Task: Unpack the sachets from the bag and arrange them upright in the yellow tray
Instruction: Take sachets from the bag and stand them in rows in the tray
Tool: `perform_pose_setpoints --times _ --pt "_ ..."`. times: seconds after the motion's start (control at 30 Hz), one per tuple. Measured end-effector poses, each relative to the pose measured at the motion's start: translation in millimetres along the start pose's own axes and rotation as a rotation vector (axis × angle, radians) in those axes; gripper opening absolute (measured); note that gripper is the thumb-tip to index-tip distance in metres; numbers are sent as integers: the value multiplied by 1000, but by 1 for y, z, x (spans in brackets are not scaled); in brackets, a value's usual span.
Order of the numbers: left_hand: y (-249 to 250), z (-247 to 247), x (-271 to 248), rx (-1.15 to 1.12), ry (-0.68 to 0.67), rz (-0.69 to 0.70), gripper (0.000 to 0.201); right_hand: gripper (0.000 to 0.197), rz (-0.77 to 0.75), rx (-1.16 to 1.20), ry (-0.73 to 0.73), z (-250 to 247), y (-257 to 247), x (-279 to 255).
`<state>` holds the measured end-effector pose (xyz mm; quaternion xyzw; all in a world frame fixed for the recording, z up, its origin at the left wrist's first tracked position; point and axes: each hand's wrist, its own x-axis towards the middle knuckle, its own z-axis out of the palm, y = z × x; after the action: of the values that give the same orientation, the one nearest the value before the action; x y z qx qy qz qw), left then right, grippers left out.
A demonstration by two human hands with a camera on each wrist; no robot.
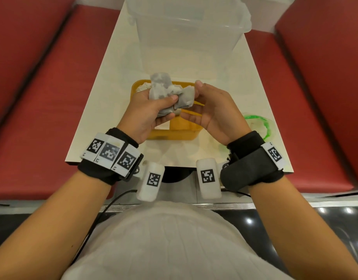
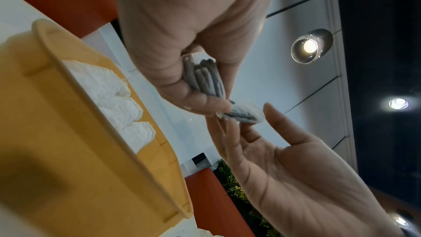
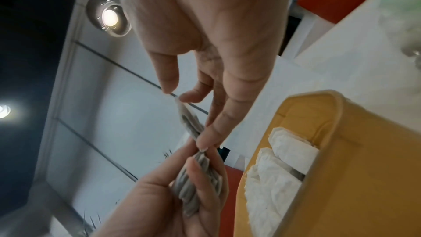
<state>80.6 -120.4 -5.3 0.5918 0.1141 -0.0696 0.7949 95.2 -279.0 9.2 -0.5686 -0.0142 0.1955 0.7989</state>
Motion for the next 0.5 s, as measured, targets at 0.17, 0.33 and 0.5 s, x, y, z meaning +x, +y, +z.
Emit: perform_pose_setpoints --times 0.17,0.33,0.5 --pt "-2 -1 -1 36 17 13 11 17 -15 -122 16 -2 6 1" --pt "-6 1 -3 34 -9 12 12 30 10 -177 46 -3 9 3" --pt "-5 1 -3 23 -23 -5 12 16 0 -185 66 -4 11 2"
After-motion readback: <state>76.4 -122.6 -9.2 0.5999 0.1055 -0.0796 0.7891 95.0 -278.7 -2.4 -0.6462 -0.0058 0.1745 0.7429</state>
